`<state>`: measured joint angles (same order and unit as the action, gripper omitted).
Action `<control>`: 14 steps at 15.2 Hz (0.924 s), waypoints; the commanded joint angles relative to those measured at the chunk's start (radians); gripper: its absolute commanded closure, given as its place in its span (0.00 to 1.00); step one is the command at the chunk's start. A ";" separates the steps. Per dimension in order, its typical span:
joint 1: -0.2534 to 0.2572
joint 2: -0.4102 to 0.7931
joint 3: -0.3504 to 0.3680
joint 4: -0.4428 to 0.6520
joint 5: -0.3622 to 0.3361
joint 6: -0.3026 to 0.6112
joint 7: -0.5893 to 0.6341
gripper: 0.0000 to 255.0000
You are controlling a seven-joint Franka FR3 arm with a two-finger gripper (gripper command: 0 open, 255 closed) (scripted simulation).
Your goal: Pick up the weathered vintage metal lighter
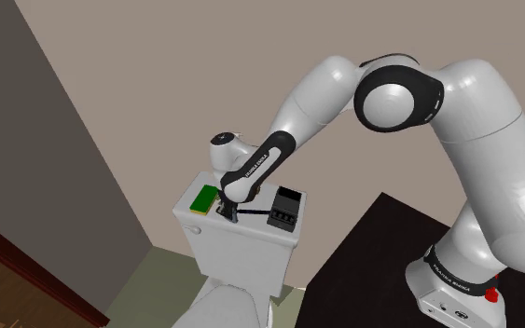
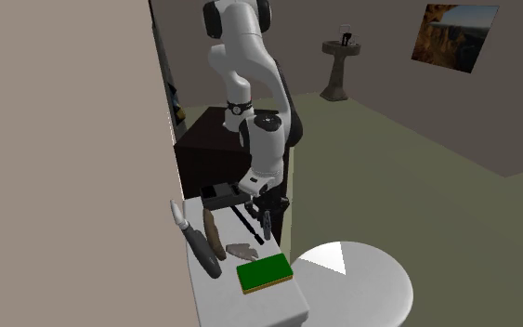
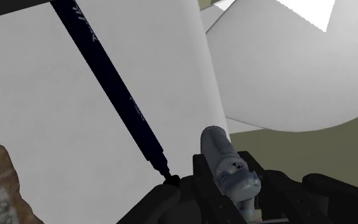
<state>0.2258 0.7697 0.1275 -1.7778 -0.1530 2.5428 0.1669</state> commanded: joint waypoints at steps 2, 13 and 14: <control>0.000 0.001 0.000 -0.001 0.000 0.000 0.000 1.00; -0.014 -0.119 0.019 -0.034 0.018 -0.086 -0.011 1.00; -0.015 -0.129 0.020 -0.036 0.019 -0.095 -0.012 1.00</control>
<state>0.2114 0.6496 0.1464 -1.8121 -0.1352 2.4560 0.1552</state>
